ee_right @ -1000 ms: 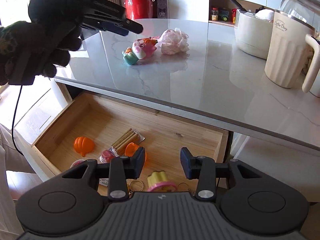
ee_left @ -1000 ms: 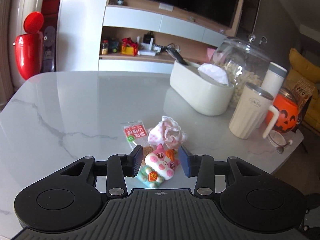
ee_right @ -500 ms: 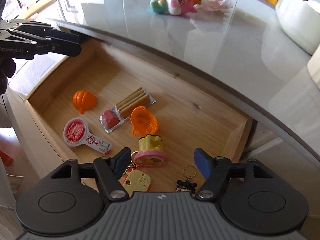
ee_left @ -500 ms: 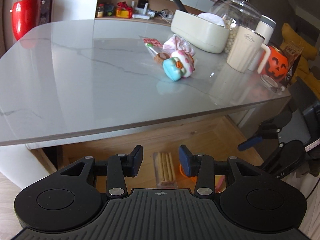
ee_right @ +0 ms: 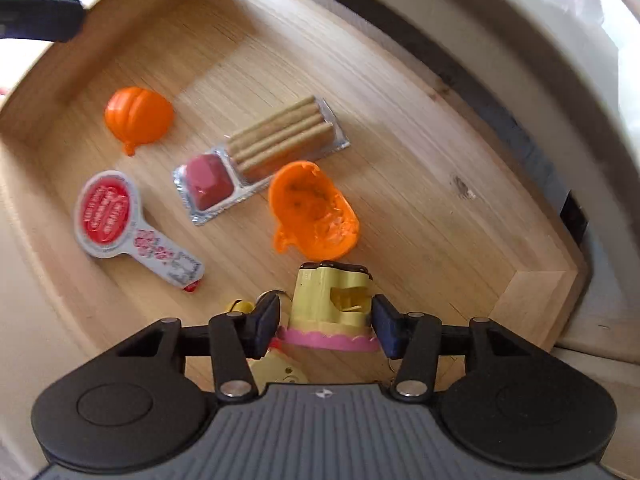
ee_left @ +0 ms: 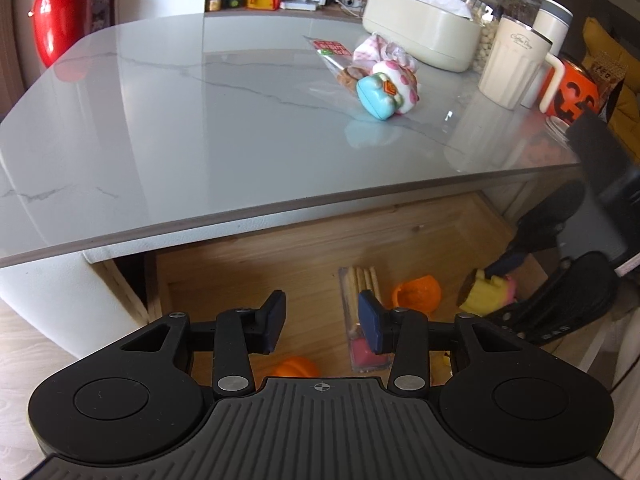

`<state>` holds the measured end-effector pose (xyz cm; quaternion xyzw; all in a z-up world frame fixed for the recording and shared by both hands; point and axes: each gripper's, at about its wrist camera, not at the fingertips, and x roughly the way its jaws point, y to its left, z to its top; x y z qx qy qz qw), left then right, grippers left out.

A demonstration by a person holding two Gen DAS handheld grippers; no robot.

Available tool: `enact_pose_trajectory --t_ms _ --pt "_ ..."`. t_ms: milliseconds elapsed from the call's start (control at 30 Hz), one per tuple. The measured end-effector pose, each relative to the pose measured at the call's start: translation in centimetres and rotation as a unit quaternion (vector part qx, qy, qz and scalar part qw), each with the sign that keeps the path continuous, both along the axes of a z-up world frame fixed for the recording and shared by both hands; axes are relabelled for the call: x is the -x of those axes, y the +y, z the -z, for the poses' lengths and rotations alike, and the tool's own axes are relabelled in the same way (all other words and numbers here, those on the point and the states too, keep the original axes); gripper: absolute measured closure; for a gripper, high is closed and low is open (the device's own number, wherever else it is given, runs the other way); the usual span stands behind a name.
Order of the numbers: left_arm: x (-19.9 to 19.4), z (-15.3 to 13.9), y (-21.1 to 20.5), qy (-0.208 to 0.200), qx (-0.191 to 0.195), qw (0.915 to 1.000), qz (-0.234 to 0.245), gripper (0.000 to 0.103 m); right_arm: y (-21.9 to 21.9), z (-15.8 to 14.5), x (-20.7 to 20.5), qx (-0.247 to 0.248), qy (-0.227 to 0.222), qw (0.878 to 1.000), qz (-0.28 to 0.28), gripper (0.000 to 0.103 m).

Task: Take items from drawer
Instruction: 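Lift the yellow pudding toy onto the countertop with the right tool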

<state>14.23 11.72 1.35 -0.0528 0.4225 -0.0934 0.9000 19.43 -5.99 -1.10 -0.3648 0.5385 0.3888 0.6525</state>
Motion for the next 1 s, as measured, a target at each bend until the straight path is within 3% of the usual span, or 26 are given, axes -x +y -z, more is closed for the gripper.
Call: enact_pose_trajectory --t_ms 100,200,267,333,367,500,600,900,1000 --pt "-0.1 0.4 0.7 0.014 0.015 0.9997 -0.011 0.059 -1.3 -7.7 1.3 -0.098 -0.020 0.995 -0.004 0.053" --pt "-0.3 0.9 0.5 0.025 0.016 0.9995 -0.006 0.059 -2.6 -15.1 0.7 -0.198 -0.116 0.973 0.015 0.053" --pt "-0.4 1.1 0.1 0.026 0.010 0.9996 0.003 0.059 -2.6 -16.8 -0.6 -0.222 -0.182 0.958 0.028 0.053" --pt "-0.5 1.1 -0.2 0.026 0.004 0.9996 0.010 0.059 -1.9 -16.7 -3.1 -0.230 -0.228 0.944 0.056 0.053" --pt "-0.6 1.1 -0.3 0.026 -0.002 0.9996 0.011 0.059 -1.5 -16.0 -4.4 -0.233 -0.230 0.942 0.069 0.053" --pt "-0.8 1.2 0.0 0.030 0.002 0.9995 0.008 0.059 -0.3 -12.3 -8.3 -0.219 -0.209 0.947 0.105 0.051" --pt "-0.9 1.4 0.2 0.041 0.006 0.9991 0.009 0.059 -1.0 -11.6 -9.0 -0.225 -0.194 0.947 0.125 0.051" --pt "-1.1 0.6 2.1 0.042 0.015 0.9990 -0.007 0.059 -7.1 -15.3 -5.3 -0.293 -0.190 0.928 0.133 0.023" --pt "-1.1 0.6 2.4 0.060 -0.003 0.9982 0.005 0.059 -9.5 -14.7 -2.7 -0.300 -0.176 0.928 0.132 0.016"
